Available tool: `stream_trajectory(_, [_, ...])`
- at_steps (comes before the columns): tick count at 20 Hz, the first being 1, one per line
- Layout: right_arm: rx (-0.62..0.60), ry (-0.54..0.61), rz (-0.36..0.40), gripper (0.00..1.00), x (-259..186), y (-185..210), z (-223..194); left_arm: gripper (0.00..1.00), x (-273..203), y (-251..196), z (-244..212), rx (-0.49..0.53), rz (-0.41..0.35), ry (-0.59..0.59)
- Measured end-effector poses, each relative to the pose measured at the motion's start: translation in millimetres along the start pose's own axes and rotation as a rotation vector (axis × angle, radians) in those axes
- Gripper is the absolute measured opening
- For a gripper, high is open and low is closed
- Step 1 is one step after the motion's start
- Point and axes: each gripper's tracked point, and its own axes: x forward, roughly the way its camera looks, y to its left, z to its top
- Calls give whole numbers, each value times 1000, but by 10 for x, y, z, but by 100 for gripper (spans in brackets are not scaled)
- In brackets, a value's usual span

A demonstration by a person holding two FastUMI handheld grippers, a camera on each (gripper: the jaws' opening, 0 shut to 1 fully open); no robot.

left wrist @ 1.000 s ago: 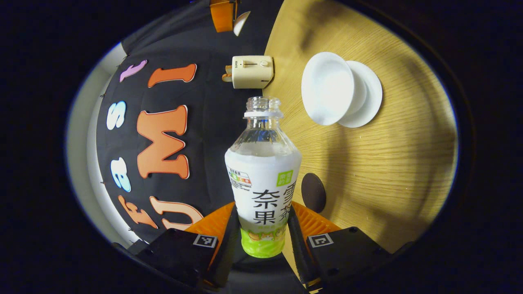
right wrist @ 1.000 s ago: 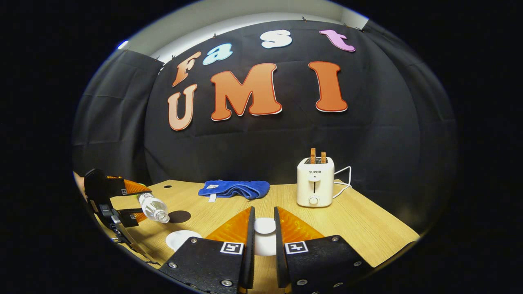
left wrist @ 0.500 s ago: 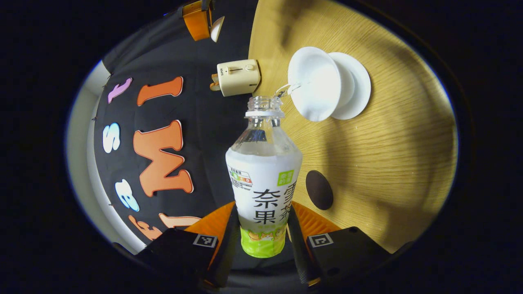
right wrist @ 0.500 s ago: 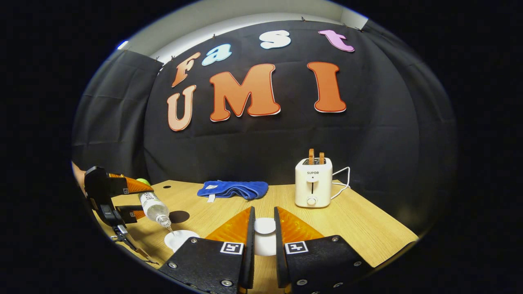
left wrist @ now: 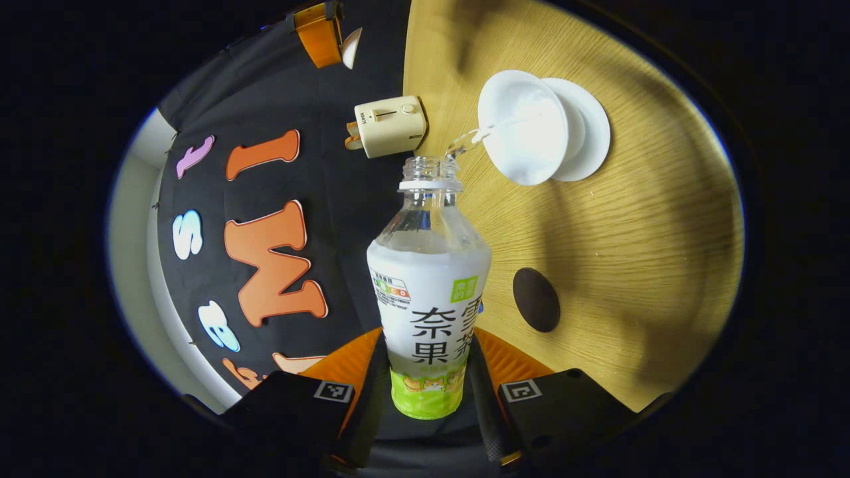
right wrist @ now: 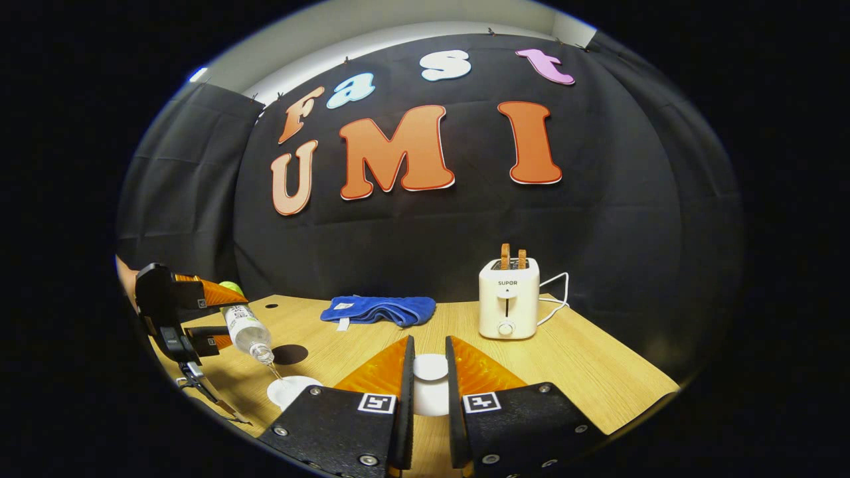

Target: Open the teacup lid with one hand, grasp the water bottle and pour water into the teacup with the other hand; after pouring, place the water bottle on the coaster and then close the teacup lid.

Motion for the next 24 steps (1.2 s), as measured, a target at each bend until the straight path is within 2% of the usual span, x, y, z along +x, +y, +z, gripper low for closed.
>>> stream_trajectory(1, [-1, 0, -1, 23, 1, 0, 3, 64, -3, 34, -11, 6, 4, 0])
stream_trajectory(2, [-1, 1, 2, 23, -7, 8, 3, 66, -3, 90, -34, 10, 8, 0])
stream_trajectory(3, [0, -1, 2, 23, -12, 8, 14, 64, 1, 125, -39, 17, 12, 2])
stream_trajectory(4, [0, -2, 3, 23, -12, 8, 18, 66, -13, 141, -41, 24, 19, 1])
stream_trajectory(6, [0, -4, 4, 23, -6, 12, 29, 64, -25, 194, -46, 42, 30, 1])
stream_trajectory(7, [-1, -4, 5, 23, -8, 13, 29, 66, -23, 216, -45, 48, 34, 1])
stream_trajectory(12, [0, -9, 10, 23, -29, 26, 55, 65, -59, 304, -8, 96, 59, -2])
stream_trajectory(19, [-2, -27, 26, 23, -81, 80, 148, 65, -57, 352, -9, 138, 67, 1])
stream_trajectory(20, [-9, -31, 23, 23, -90, 73, 168, 68, -54, 360, -16, 143, 67, 2])
stream_trajectory(21, [-14, -32, 23, 23, -89, 63, 171, 65, -62, 359, -7, 150, 66, 1])
stream_trajectory(24, [-7, -30, 31, 23, -100, 104, 194, 65, -41, 366, 11, 191, 53, 2])
